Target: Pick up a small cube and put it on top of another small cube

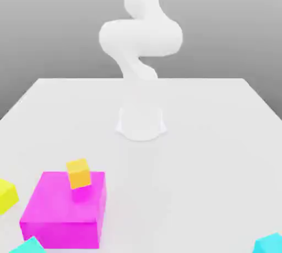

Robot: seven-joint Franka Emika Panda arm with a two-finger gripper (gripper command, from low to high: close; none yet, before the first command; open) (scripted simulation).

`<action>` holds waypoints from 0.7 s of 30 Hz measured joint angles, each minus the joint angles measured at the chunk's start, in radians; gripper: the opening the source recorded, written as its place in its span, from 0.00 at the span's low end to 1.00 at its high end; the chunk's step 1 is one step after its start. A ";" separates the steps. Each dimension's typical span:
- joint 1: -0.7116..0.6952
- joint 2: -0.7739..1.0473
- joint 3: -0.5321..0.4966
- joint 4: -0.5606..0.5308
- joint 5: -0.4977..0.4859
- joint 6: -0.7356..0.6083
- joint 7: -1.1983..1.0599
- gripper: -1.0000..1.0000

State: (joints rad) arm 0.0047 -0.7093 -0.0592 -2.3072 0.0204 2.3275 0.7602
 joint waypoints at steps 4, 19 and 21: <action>0.005 0.149 -0.099 -0.012 0.040 0.046 -0.071 0.50; -0.088 0.695 -0.376 -0.054 0.264 0.207 -0.381 0.50; -0.124 0.767 -0.386 -0.060 0.289 0.229 -0.420 0.50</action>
State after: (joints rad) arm -0.1196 0.0580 -0.4448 -2.3669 0.3095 2.5560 0.3407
